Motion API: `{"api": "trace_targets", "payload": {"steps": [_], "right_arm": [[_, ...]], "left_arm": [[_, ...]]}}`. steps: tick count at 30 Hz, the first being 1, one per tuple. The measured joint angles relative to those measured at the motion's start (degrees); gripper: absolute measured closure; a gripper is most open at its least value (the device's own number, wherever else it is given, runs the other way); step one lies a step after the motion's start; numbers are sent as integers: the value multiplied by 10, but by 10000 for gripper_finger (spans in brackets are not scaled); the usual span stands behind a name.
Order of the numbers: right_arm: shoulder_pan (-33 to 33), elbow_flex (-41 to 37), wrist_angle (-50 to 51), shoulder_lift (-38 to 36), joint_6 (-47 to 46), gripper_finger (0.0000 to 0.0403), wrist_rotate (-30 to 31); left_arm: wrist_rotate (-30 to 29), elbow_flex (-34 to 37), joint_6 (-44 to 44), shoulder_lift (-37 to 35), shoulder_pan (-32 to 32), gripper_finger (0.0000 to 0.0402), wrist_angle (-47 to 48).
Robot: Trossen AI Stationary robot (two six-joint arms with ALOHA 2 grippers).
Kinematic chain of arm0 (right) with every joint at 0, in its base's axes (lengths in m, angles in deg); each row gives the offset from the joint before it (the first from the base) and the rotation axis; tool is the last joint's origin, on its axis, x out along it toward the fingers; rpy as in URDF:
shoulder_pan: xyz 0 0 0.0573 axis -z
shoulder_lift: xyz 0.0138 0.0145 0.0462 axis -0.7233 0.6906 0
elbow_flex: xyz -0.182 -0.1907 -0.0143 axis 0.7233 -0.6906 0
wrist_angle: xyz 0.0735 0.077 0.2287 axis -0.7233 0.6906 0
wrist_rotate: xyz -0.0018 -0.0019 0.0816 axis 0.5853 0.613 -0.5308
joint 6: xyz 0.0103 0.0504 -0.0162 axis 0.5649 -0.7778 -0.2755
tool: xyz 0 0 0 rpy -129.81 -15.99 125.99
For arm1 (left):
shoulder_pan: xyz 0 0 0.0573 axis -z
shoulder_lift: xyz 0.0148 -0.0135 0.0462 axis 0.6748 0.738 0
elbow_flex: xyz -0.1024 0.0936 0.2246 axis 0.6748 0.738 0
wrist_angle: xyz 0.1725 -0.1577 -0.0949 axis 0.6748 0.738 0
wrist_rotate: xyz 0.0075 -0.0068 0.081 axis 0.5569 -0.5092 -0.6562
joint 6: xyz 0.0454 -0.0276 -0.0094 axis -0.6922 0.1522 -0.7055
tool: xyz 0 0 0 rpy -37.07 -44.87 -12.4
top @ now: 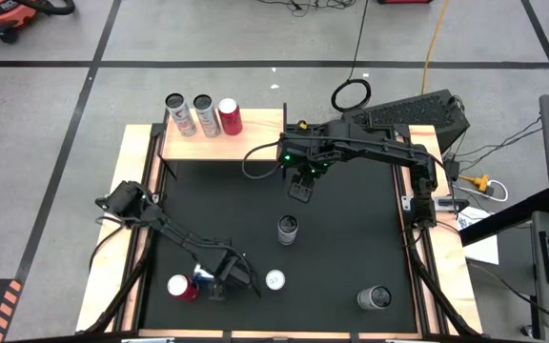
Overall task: Place canned beverage on shelf
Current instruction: Put the top blue soda can on the shelf
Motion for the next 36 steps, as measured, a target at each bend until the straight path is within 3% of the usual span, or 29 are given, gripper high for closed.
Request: {"api": "trace_targets", "payload": {"steps": [9,15,22,30,36], "right_arm": [[0,0,0,0,0,208,0],[0,0,0,0,1,208,0],[-3,0,0,0,-1,213,2],[-34,0,-9,-44,26,229,1],[-65,0,-42,-82,28,232,2]], "left_arm": [[4,0,-15,2,1,196,0],[-4,-5,-21,-13,2,196,12],[-33,-14,-11,-92,-1,196,10],[-193,-14,-6,-227,-1,196,-31],[-301,-15,-79,-305,-1,192,-97]]}}
